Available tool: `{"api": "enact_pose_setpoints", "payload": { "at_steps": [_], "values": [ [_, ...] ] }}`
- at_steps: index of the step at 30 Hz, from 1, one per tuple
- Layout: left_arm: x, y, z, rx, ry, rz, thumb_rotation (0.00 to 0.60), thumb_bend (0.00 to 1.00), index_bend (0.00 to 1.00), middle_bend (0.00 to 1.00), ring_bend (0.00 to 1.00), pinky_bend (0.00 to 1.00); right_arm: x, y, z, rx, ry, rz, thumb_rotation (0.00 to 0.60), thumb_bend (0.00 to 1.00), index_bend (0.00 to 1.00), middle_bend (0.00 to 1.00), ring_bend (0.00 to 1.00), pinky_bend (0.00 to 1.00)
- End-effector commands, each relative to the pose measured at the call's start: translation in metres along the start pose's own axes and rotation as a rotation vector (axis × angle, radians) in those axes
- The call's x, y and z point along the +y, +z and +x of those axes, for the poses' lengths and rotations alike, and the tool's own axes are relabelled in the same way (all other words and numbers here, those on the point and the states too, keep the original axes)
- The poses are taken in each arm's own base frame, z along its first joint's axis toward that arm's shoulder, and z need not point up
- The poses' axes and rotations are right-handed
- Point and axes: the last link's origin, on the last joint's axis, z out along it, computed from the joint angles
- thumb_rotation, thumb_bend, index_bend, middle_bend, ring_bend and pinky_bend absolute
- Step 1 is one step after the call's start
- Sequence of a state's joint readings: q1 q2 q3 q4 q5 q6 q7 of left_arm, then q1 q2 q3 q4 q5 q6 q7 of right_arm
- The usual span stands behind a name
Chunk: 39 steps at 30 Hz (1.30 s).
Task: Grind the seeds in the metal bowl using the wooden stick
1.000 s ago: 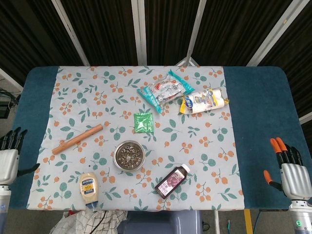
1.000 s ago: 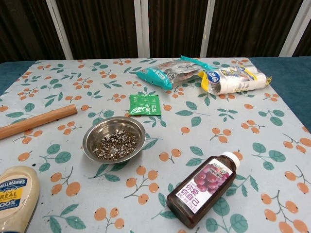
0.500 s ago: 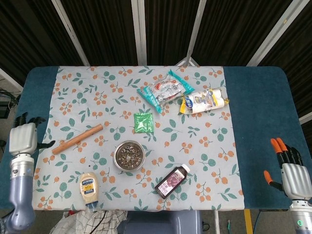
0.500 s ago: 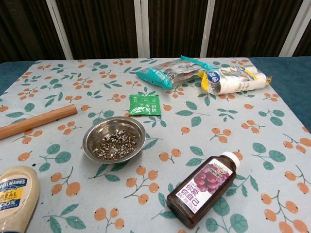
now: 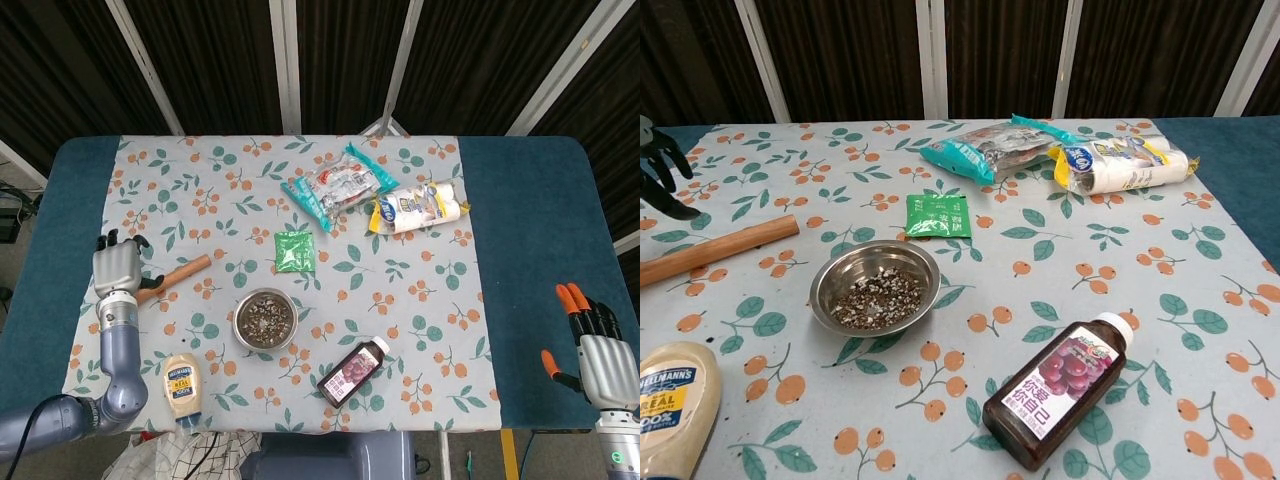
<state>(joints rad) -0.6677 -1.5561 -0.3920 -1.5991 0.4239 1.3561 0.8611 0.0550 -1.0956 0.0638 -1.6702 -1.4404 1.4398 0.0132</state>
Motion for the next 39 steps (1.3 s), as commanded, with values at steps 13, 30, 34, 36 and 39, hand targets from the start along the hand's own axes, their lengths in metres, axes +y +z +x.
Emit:
{"api": "enact_pose_setpoints", "payload": {
  "at_steps": [13,30,34,36,39],
  "values": [
    [0.045,0.004,-0.029,-0.033,0.037,-0.026,0.6,0.32,0.36,0.35,0.06,0.06,0.001,0.0,0.001,-0.003,0.013,-0.003,0.6,0.37,0.0,0.0,0.0,0.0],
    [0.063,0.008,-0.044,-0.06,0.033,-0.009,0.6,0.36,0.37,0.37,0.07,0.06,0.0,0.0,0.001,-0.003,0.022,-0.003,0.6,0.37,0.0,0.0,0.0,0.0],
    [0.065,0.008,-0.047,-0.06,0.033,-0.009,0.6,0.36,0.39,0.4,0.07,0.06,0.001,-0.001,0.002,-0.003,0.023,-0.005,0.6,0.37,0.0,0.0,0.0,0.0],
    [0.065,0.008,-0.048,-0.059,0.039,-0.008,0.6,0.36,0.39,0.41,0.08,0.06,0.001,-0.001,0.002,-0.002,0.024,-0.005,0.6,0.37,0.0,0.0,0.0,0.0],
    [0.065,0.009,-0.048,-0.06,0.034,-0.002,0.6,0.36,0.39,0.41,0.08,0.06,0.0,-0.001,0.001,-0.003,0.023,-0.005,0.6,0.37,0.0,0.0,0.0,0.0]
  ]
}}
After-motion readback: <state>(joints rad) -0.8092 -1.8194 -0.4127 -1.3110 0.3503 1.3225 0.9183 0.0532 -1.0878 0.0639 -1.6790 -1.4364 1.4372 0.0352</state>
